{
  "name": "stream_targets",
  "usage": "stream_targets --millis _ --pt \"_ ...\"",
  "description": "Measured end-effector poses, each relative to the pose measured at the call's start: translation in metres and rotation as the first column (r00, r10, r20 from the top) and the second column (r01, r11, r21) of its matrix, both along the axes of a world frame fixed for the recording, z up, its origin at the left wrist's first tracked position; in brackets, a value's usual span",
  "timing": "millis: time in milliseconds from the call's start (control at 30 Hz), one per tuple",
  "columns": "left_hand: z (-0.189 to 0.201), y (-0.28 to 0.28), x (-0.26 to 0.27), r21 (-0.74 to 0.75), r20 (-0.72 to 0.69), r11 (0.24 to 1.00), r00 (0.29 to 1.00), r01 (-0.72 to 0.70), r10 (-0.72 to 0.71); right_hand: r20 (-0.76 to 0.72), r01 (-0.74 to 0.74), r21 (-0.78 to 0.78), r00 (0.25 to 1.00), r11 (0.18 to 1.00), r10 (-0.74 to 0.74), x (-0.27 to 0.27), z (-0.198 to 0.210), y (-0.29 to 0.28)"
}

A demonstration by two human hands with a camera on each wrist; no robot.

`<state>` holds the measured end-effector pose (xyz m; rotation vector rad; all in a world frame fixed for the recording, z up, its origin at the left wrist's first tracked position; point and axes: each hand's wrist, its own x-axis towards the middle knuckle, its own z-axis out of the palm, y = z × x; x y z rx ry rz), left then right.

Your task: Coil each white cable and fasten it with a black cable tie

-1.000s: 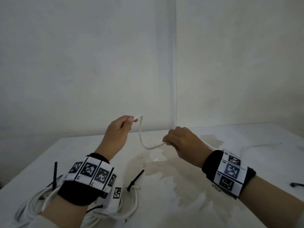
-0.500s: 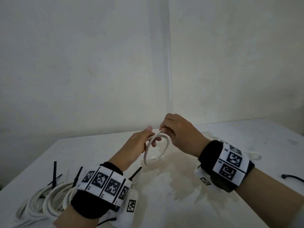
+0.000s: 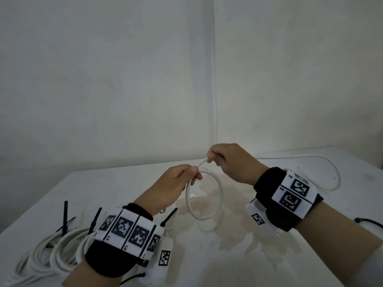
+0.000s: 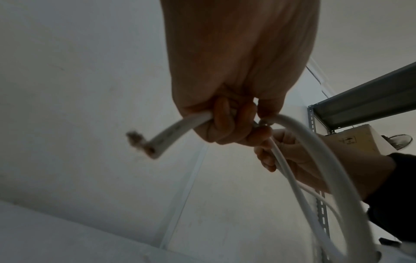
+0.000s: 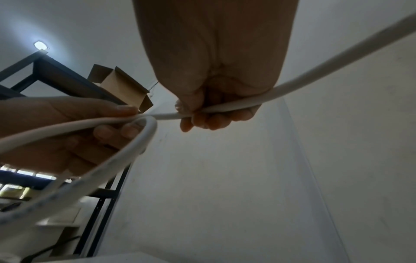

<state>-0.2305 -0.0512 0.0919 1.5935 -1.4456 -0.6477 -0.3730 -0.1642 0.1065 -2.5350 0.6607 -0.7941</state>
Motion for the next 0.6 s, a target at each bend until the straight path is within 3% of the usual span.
stream_targets --millis 167,433,600 --pt "-0.004 -0.002 0.005 -0.023 0.087 1.0 0.996 0.022 -0.02 -0.114 -0.114 0.023 0.987 0.993 0.116 0.005 -0.007 0.012" --pt "-0.013 -0.002 0.019 -0.064 0.154 0.998 0.987 -0.027 0.037 0.084 -0.141 0.167 0.988 0.976 0.128 0.014 -0.011 0.004" --pt "-0.011 -0.002 0.026 -0.108 0.117 0.993 0.991 -0.055 0.068 0.095 -0.232 0.232 0.972 0.945 0.215 0.021 -0.016 0.007"
